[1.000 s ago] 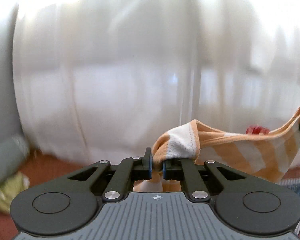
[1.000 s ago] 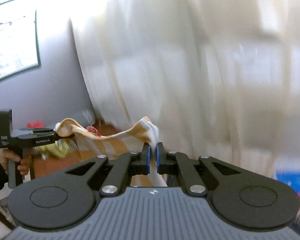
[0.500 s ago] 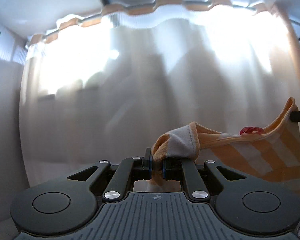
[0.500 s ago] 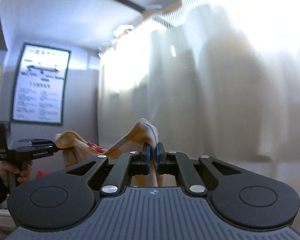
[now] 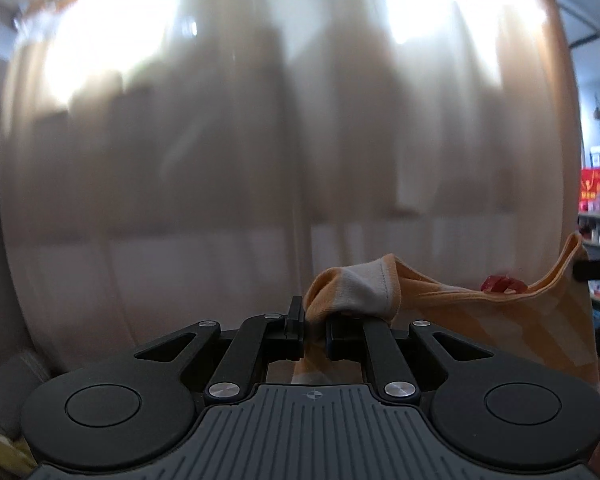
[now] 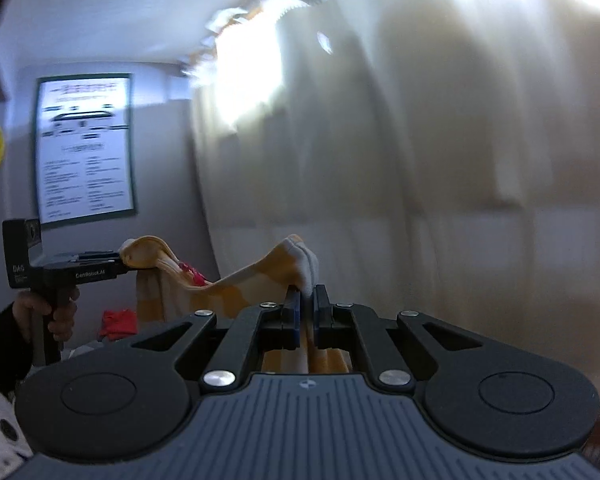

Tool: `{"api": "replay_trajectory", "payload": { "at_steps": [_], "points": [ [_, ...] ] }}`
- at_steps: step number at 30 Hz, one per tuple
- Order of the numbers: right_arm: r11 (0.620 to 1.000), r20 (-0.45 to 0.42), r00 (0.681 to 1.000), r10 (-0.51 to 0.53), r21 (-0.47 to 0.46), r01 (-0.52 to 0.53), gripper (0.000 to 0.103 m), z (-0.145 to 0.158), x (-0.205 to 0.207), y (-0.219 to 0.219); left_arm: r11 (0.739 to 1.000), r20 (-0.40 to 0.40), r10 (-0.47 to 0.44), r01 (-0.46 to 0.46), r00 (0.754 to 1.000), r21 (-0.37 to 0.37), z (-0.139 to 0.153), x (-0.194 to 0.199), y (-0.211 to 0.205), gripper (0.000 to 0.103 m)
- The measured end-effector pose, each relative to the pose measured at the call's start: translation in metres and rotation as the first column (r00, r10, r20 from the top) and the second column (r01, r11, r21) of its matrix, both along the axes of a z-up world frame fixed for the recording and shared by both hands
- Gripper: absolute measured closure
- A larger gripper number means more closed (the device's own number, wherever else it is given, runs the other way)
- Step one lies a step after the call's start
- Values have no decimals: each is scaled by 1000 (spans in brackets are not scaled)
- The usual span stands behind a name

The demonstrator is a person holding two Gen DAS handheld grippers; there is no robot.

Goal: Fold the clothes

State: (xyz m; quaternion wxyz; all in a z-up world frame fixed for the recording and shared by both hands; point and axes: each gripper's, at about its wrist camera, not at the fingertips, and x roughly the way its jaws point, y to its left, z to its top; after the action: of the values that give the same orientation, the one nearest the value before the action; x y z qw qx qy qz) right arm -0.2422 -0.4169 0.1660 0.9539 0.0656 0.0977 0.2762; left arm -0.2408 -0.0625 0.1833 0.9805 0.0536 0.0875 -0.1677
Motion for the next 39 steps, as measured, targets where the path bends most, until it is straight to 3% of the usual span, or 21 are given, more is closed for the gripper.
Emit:
{"api": "replay_trajectory", "payload": {
  "at_steps": [4, 7, 10, 12, 15, 17, 18, 21, 24, 25, 29, 34, 39],
  "points": [
    [996, -149, 985, -84, -28, 81, 96, -60, 79, 7, 1000, -128, 5, -1, 992, 30, -56, 101, -12, 97],
    [989, -257, 955, -148, -57, 138, 96, -106, 138, 12, 998, -233, 27, -13, 972, 60, -120, 188, -23, 97],
    [977, -360, 909, -211, -92, 190, 96, -151, 197, 17, 997, -383, 62, -38, 922, 71, -198, 274, -29, 97],
    [968, -424, 871, -250, -120, 219, 96, -183, 235, 20, 995, -488, 89, -52, 868, 89, -250, 320, -32, 97],
    [955, -507, 810, -296, -174, 241, 96, -237, 280, 28, 991, -569, 100, -31, 817, 130, -306, 358, -37, 96],
    [943, -542, 772, -332, -215, 255, 96, -269, 299, 33, 990, -597, 96, -11, 797, 144, -331, 373, -41, 92],
    [937, -561, 750, -349, -228, 266, 96, -282, 307, 35, 990, -608, 90, -4, 788, 142, -339, 378, -42, 75],
    [919, -609, 689, -393, -249, 304, 95, -309, 323, 35, 991, -618, 91, -10, 781, 133, -344, 394, -35, 41],
    [903, -629, 648, -430, -287, 321, 88, -321, 335, 30, 992, -623, 101, -31, 776, 122, -341, 403, -16, 27],
    [897, -630, 638, -442, -295, 330, 78, -322, 338, 27, 993, -630, 102, -38, 770, 113, -339, 405, -9, 25],
    [871, -598, 635, -489, -293, 394, 64, -310, 336, 11, 991, -601, 118, -57, 791, 119, -320, 404, 20, 23],
    [864, -573, 648, -503, -310, 396, 62, -302, 341, 1, 978, -583, 185, -91, 791, 187, -311, 433, 40, 23],
    [873, -564, 669, -484, -360, 329, 52, -310, 372, 10, 980, -595, 123, -4, 794, 197, -312, 478, 26, 23]
  ]
}}
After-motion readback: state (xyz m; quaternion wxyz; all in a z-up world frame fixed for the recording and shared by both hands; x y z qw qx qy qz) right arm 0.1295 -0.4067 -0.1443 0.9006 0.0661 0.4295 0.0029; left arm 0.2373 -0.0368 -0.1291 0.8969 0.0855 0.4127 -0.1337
